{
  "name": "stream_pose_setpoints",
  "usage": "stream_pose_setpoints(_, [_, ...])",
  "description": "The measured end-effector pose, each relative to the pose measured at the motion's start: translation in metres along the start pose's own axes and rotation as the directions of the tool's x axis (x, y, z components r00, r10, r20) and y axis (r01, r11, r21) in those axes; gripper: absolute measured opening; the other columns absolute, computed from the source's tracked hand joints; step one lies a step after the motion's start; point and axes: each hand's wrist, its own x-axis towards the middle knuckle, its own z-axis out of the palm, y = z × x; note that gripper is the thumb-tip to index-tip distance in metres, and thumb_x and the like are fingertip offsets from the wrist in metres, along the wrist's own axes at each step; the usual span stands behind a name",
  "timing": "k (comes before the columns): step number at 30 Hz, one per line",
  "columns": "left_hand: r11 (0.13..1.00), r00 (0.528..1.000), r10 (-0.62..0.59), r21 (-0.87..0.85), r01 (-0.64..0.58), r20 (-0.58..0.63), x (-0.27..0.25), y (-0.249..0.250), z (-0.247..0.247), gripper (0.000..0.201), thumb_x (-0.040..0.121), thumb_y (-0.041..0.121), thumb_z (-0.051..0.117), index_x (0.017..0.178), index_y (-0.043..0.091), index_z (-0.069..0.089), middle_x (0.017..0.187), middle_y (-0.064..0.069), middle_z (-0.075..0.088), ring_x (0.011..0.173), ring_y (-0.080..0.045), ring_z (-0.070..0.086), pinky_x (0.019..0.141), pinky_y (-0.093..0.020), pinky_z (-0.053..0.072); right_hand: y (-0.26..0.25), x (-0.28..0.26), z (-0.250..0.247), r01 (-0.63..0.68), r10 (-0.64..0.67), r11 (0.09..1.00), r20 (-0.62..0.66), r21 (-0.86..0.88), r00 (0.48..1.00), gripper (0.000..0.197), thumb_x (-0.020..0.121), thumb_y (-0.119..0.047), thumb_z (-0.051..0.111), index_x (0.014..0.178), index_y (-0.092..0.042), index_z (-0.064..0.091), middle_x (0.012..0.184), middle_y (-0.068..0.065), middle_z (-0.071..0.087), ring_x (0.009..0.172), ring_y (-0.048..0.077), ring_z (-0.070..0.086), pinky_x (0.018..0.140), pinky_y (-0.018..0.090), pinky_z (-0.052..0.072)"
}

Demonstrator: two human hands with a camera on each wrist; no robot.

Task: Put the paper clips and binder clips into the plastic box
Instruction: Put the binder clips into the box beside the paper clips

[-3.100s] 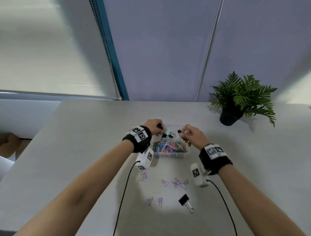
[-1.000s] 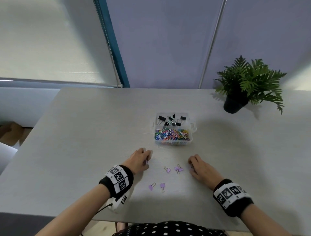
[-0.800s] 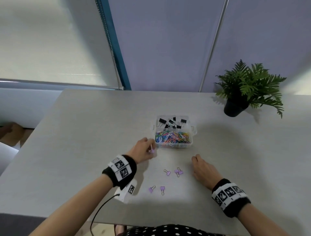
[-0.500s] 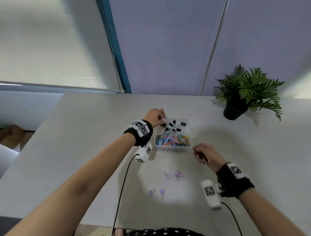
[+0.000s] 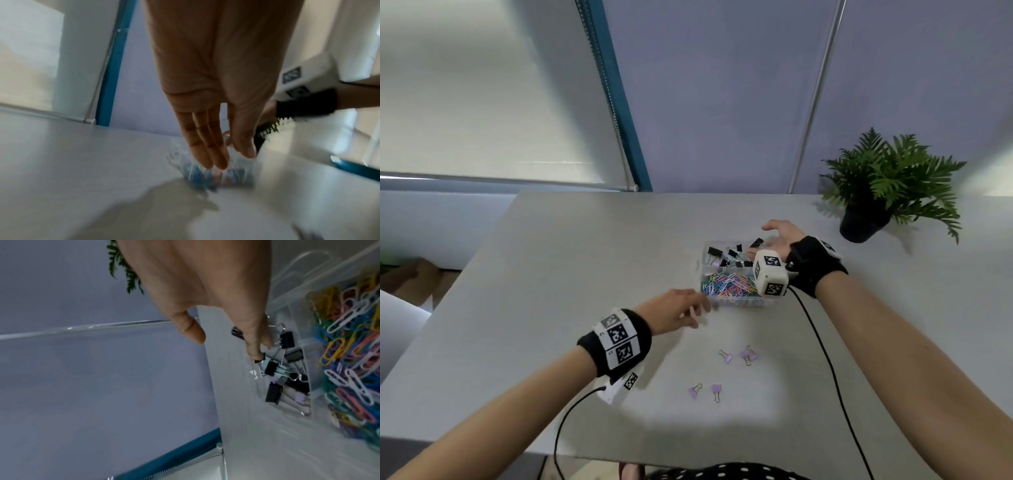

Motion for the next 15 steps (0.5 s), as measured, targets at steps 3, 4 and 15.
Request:
stream_pose_setpoints(3, [0.989, 0.985, -0.004, 0.148, -0.022, 0.175, -0.028, -0.003, 0.03, 0.051, 0.085, 0.014, 0.061, 0.131, 0.023, 0.041, 0.128, -0.002, 0.047, 0.101, -0.02, 0.058, 0.085, -0.034, 0.05, 0.012, -0.014, -0.002, 0.105, -0.092, 0.985, 0.099, -0.135, 0.991, 0.004, 0.091, -0.008, 0.042, 0.091, -0.005, 0.046, 0.141, 0.028, 0.033, 0.121, 0.042, 0.046, 0.091, 0.046, 0.049])
stream_pose_setpoints(4, [0.974, 0.979, 0.006, 0.218, -0.052, 0.206, -0.035, -0.004, 0.04, 0.056, 0.084, 0.015, 0.061, 0.133, 0.028, 0.036, 0.132, -0.001, 0.042, 0.106, -0.021, 0.055, 0.085, -0.039, 0.052, 0.02, -0.016, -0.008, 0.179, -0.151, 0.947, 0.121, -0.267, 0.981, 0.006, 0.092, -0.006, 0.043, 0.096, -0.004, 0.047, 0.135, 0.028, 0.039, 0.112, 0.04, 0.053, 0.082, 0.042, 0.053])
stream_pose_setpoints(15, [0.732, 0.925, 0.247, 0.57, -0.373, 0.288, -0.044, 0.035, 0.081, 0.052, 0.07, 0.034, 0.071, 0.112, 0.042, 0.041, 0.106, 0.009, 0.051, 0.088, -0.003, 0.056, 0.044, -0.013, 0.027, 0.149, -0.059, -0.075, 0.387, -0.073, -0.443, 0.462, -0.809, 0.884, 0.038, 0.087, -0.026, 0.056, 0.12, -0.013, 0.042, 0.121, 0.008, 0.039, 0.11, 0.024, 0.044, 0.08, 0.036, 0.047])
